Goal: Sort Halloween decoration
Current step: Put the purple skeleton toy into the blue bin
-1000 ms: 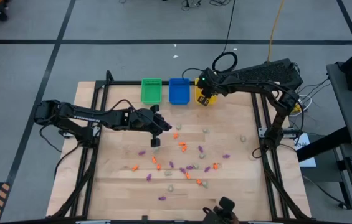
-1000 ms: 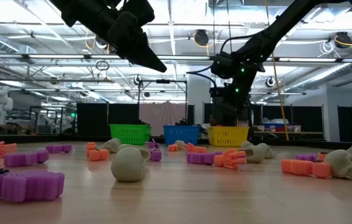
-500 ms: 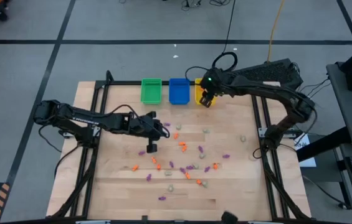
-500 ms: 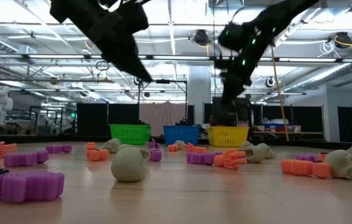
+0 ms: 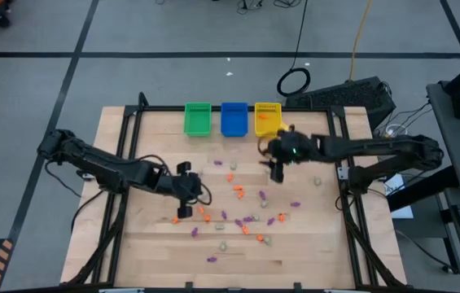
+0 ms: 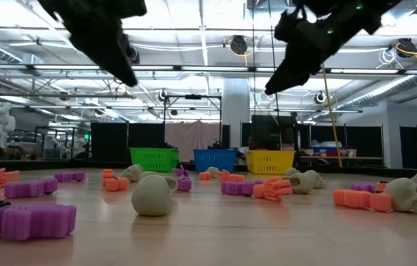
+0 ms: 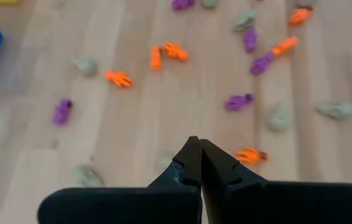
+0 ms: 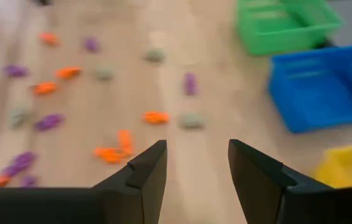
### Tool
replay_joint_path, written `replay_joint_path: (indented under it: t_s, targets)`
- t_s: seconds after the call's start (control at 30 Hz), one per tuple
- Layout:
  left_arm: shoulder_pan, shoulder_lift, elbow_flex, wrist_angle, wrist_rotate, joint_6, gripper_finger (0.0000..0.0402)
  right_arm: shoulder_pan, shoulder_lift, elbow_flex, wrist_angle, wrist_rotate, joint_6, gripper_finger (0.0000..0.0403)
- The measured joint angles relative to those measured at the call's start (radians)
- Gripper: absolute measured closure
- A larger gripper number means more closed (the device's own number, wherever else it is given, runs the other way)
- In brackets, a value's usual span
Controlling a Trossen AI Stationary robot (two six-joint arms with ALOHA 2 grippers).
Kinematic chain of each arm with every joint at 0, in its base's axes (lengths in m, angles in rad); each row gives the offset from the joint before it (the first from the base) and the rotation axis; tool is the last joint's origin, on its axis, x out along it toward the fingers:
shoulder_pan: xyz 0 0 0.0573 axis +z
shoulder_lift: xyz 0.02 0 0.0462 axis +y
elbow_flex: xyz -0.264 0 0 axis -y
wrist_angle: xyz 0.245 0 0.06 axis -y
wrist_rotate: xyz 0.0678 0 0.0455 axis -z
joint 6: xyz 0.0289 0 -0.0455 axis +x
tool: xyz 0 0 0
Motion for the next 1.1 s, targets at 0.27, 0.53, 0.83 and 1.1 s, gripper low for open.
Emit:
replay_joint_path:
  t_s: [0.27,0.53,0.83,1.1]
  targets:
    - [-0.123,0.007,0.0,-0.06,0.147,-0.164,0.0401,0.19,0.012,-0.123,0.227,0.006,0.051,0.0243]
    - [-0.16,0.006,-0.017,-0.14,0.072,-0.333,0.0387,0.37,0.103,-0.145,0.378,0.111,0.027,0.0243]
    - [-0.226,0.007,-0.096,-0.166,-0.189,-0.419,0.0233,0.417,0.168,-0.145,0.52,0.112,-0.099,0.0243]
    - [-0.227,0.007,-0.214,-0.098,-0.235,-0.387,0.0172,0.417,0.168,-0.145,0.536,0.112,-0.106,0.0243]
